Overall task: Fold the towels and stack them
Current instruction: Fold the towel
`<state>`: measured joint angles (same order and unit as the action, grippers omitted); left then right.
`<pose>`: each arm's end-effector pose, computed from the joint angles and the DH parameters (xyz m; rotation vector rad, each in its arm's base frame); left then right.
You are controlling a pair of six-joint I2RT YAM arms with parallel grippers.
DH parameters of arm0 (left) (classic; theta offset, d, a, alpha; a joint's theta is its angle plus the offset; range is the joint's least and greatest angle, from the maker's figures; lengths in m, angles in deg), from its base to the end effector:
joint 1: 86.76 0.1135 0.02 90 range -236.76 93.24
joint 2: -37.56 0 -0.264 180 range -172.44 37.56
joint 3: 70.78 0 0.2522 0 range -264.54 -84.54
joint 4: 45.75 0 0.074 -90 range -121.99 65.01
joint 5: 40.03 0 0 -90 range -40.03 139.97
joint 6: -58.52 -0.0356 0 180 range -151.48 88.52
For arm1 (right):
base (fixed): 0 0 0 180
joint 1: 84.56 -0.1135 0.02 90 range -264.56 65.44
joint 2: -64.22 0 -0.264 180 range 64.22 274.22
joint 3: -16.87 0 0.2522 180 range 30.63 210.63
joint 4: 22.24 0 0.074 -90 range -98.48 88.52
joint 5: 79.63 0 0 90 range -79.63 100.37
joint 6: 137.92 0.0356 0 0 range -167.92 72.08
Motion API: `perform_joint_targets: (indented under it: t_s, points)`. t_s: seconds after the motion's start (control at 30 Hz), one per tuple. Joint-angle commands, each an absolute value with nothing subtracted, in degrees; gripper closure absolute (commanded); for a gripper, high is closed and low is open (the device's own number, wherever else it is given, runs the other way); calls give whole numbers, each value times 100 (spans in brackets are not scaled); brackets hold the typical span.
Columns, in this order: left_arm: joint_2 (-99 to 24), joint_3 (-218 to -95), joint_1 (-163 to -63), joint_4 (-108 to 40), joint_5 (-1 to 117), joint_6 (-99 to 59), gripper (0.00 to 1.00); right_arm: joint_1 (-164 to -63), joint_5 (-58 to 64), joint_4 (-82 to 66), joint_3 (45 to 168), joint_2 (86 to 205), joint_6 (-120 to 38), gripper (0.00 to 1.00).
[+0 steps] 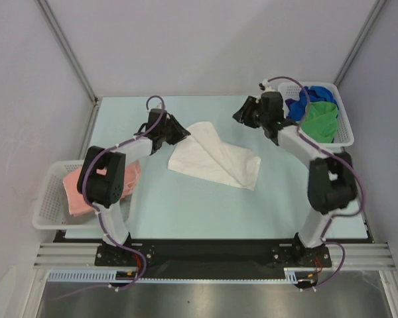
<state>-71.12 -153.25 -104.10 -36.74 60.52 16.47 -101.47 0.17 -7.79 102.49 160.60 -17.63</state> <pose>0.3988 -0.1314 0.1893 -0.5008 2.2468 -0.8214 0.3768 0.1211 0.2823 0.1248 2.0707 0.6955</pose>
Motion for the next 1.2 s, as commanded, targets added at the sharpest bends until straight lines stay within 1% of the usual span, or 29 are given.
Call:
perform_joint_targets:
  t_s: [0.0,0.03,0.07,0.1,0.13,0.17,0.23,0.33,0.5,0.7,0.8,0.9,0.97,1.0,1.03,1.17]
  points:
    - [-6082,-14978,-10530,-3524,5692,1422,65,-10188,-114,-707,11757,17449,-1812,62]
    - [-5957,-14871,-10539,-3533,5666,1440,65,-10187,-201,-646,12095,18131,-1786,58]
    - [-5817,-14783,-10548,-3550,5648,1397,65,-10187,-228,-515,12394,18416,-1777,57]
    - [-5580,-14686,-10548,-3437,5622,1301,65,-10205,-281,-331,12989,18967,-1742,57]
    - [-5465,-14651,-10548,-3393,5578,1300,65,-10205,-333,-329,13195,18973,-1724,55]
    - [-5368,-14563,-10548,-3383,5569,1213,65,-10222,-412,-312,13354,19347,-1707,53]
    - [-5105,-14484,-10548,-3383,5647,1168,65,-10258,-544,-408,13582,19587,-1654,49]
    - [-4937,-14369,-10548,-3366,5788,1107,65,-10302,-737,-452,13768,20044,-1628,41]
    - [-4603,-14027,-10548,-3498,5982,1185,65,-10459,-888,-768,13909,20413,-1496,39]
    - [-4278,-13781,-10548,-3454,6017,1159,65,-10609,-861,-646,14339,20783,-1425,43]
    - [-4172,-13771,-10548,-3392,6026,1098,65,-10662,-844,-733,14287,20810,-1355,51]
    - [-4067,-13780,-10548,-3296,6034,1053,65,-10680,-826,-864,14112,20696,-1303,65]
    - [-3961,-13780,-10548,-3252,6026,1001,65,-10680,-774,-1093,13918,20495,-1294,79]
    - [-3917,-13772,-10548,-3243,5965,992,65,-10688,-739,-1155,13839,20424,-1294,95]
    - [-3865,-13763,-10548,-3243,5929,966,65,-10680,-721,-1234,13743,20310,-1276,100]
    - [-3540,-13657,-10513,-3085,5806,948,64,-10767,-695,-1480,13339,19826,-1337,100]
